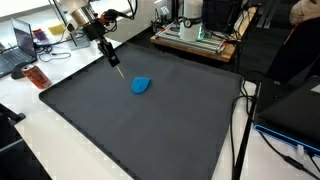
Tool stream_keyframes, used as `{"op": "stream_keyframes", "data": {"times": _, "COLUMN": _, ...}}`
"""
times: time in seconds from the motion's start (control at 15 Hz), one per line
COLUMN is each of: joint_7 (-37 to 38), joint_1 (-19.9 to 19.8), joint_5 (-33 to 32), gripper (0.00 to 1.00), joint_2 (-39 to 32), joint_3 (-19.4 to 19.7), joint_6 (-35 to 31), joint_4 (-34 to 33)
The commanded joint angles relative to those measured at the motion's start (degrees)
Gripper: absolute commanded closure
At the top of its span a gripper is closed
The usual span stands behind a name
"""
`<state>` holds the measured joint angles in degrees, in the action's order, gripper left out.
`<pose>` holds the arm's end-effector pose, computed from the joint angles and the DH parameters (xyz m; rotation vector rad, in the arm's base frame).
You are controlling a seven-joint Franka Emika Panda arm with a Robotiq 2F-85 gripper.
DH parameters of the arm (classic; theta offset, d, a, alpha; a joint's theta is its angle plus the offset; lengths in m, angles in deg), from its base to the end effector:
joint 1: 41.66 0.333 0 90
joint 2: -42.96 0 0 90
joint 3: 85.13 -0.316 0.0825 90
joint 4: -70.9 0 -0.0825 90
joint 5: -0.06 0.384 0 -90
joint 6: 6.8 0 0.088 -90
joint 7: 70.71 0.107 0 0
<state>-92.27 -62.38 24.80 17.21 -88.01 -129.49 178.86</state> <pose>0.5904 -0.1728 0.2577 -2.7215 0.2858 0.0799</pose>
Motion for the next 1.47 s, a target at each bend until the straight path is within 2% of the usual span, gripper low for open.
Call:
{"op": "stream_keyframes", "data": {"times": 0.0, "joint_7": -1.5, "joint_1": 1.7, "joint_5": 2.7, "gripper": 0.97, "joint_2": 6.1, "joint_3": 1.1, "joint_6": -3.4, "joint_4": 7.9}}
{"op": "stream_keyframes", "data": {"times": 0.4, "joint_7": 1.3, "joint_1": 5.2, "joint_5": 3.3, "gripper": 0.97, "joint_2": 12.1, "joint_3": 2.0, "joint_6": -11.6, "joint_4": 17.2}}
{"op": "stream_keyframes", "data": {"times": 0.87, "joint_7": 8.4, "joint_1": 11.6, "joint_5": 0.8, "gripper": 0.97, "joint_2": 18.9, "joint_3": 1.8, "joint_6": -23.2, "joint_4": 27.8}}
{"op": "stream_keyframes", "data": {"times": 1.13, "joint_7": 17.9, "joint_1": 15.6, "joint_5": -3.7, "gripper": 0.97, "joint_2": 23.0, "joint_3": 2.3, "joint_6": -28.7, "joint_4": 32.8}}
{"op": "stream_keyframes", "data": {"times": 1.4, "joint_7": 32.2, "joint_1": 19.0, "joint_5": -14.8, "gripper": 0.97, "joint_2": 26.4, "joint_3": 2.4, "joint_6": -30.3, "joint_4": 35.5}}
